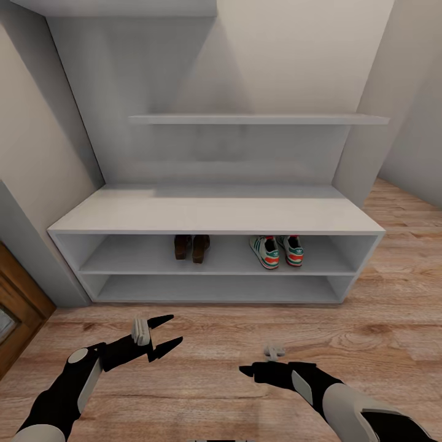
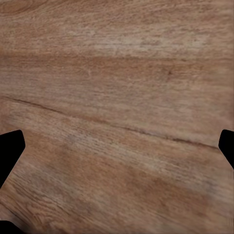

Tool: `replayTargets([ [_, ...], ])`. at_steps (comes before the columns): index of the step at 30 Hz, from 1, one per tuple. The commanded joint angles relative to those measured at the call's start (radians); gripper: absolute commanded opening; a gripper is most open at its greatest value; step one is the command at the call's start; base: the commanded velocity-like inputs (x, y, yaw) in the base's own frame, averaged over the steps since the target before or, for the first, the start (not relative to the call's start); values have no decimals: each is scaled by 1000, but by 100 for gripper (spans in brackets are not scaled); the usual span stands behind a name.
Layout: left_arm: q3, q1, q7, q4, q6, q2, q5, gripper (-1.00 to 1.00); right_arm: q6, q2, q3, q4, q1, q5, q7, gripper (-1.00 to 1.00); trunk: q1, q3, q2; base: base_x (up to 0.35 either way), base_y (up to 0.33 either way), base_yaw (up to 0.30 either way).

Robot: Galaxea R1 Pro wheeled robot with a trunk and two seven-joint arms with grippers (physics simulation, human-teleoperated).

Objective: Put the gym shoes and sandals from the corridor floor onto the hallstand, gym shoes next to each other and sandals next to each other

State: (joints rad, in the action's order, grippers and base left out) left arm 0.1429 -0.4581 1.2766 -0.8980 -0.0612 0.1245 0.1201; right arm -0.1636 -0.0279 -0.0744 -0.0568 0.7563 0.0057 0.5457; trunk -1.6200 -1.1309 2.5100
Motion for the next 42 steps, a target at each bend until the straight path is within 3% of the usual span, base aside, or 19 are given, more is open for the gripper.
replayTargets([
  [1,1,-1,2,1,-6,0,1,100,-10,0,-8,-2,0,1,3,100,0,-1,0,0,0,0],
  [42,3,-1,4,-1,-6,1,0,100,-11,9,-7,6,-9,12,1,100,0,-1,0,0,0,0],
])
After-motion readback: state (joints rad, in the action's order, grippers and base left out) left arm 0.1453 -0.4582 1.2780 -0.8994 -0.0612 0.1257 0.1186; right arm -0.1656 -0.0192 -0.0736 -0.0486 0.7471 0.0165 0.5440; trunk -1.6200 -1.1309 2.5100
